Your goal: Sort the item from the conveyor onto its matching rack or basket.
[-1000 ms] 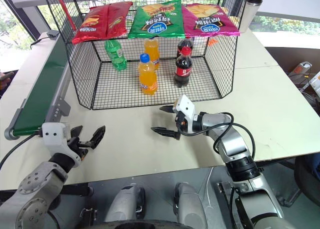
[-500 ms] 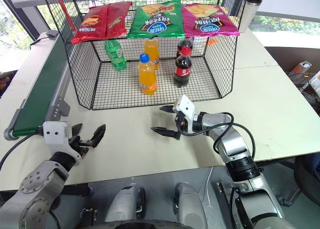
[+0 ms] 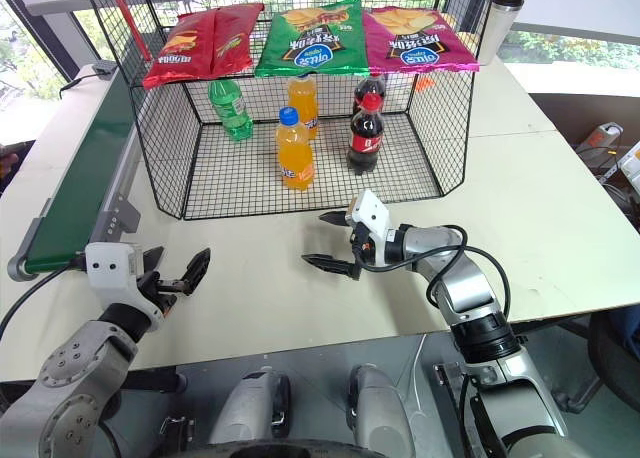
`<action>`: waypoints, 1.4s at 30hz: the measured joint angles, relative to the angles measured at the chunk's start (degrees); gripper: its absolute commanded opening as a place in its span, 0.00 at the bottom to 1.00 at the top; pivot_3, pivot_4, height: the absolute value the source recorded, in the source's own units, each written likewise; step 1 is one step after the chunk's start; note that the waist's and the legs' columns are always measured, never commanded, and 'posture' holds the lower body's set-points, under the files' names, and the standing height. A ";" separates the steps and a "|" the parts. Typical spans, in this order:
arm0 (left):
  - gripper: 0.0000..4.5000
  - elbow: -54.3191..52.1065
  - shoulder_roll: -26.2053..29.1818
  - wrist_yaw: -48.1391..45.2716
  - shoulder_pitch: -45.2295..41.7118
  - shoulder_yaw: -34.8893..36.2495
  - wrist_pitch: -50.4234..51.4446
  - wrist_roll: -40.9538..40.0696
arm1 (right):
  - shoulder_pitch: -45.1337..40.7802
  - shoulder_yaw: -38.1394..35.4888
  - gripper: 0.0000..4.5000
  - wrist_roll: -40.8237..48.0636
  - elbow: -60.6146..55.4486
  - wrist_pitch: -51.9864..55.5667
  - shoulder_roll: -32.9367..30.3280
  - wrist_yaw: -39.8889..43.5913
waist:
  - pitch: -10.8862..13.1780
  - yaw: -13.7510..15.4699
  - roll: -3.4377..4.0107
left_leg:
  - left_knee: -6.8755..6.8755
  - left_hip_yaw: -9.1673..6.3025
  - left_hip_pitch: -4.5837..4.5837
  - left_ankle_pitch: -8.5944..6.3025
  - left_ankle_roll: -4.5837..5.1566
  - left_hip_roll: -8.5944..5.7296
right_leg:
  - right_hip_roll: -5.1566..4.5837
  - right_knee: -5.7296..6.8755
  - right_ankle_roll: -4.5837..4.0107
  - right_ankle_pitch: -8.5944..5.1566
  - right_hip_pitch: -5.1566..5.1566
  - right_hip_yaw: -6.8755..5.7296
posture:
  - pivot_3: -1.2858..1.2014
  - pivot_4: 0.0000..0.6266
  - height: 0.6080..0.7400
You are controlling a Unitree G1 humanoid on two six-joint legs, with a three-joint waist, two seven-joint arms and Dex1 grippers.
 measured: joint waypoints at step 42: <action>0.98 -0.06 -0.05 0.22 0.05 -2.27 -1.19 4.10 | -0.01 0.05 1.00 0.04 -0.01 0.04 -0.01 1.40 | 0.00 0.02 0.00 | 0.00 -0.01 0.00 0.00 0.00 0.00 | 0.00 0.00 0.00 0.00 -0.01 0.00 | 0.52 0.24 1.00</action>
